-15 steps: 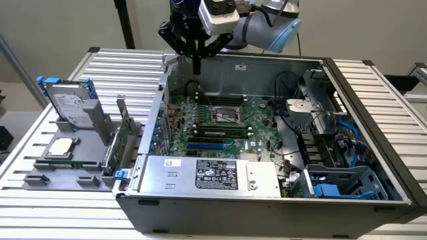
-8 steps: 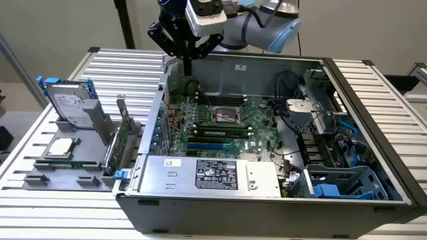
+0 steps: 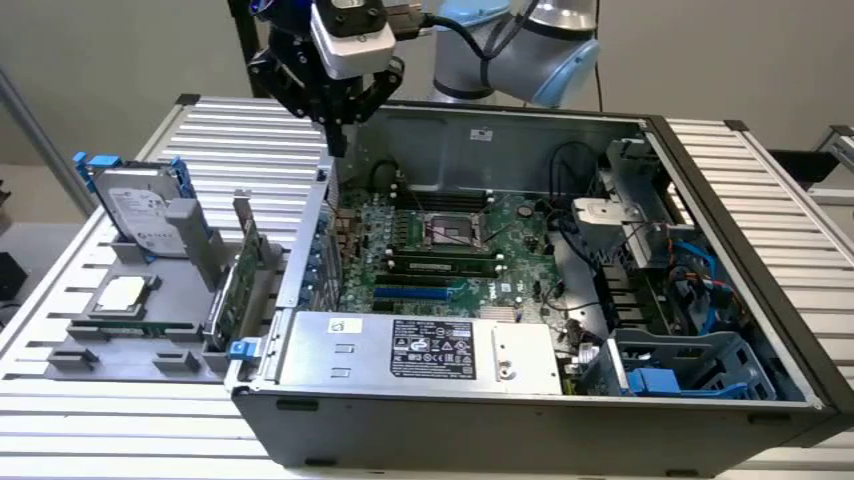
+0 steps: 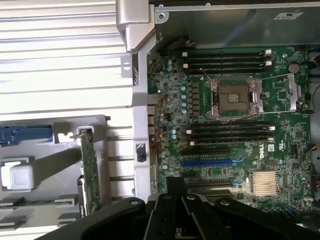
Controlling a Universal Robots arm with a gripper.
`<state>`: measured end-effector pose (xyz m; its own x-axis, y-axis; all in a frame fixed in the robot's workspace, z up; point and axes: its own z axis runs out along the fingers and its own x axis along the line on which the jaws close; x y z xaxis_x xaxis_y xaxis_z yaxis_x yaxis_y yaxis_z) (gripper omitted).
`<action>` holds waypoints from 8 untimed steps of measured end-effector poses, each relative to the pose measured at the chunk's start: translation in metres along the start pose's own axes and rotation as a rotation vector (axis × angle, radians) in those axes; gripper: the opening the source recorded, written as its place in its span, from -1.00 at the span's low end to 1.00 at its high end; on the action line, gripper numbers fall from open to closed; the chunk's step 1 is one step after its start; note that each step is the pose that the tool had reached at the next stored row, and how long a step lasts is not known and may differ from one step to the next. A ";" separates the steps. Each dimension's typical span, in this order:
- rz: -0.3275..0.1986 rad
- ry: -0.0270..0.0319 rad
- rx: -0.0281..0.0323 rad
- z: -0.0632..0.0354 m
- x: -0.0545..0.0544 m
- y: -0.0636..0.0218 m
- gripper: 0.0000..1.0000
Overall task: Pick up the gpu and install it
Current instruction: 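Reach for the gpu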
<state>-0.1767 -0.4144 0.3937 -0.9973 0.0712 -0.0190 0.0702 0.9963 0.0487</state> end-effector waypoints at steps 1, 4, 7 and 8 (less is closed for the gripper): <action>0.000 -0.0001 0.0001 0.0002 0.004 -0.0011 -1.00; 0.000 0.0000 0.0009 0.0015 0.018 -0.0043 -1.00; 0.000 0.0010 0.0018 0.0039 0.030 -0.0073 -1.00; 0.000 0.0013 0.0019 0.0048 0.034 -0.0083 -1.00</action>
<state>-0.2109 -0.4201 0.3879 -0.9973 0.0712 -0.0177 0.0703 0.9964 0.0468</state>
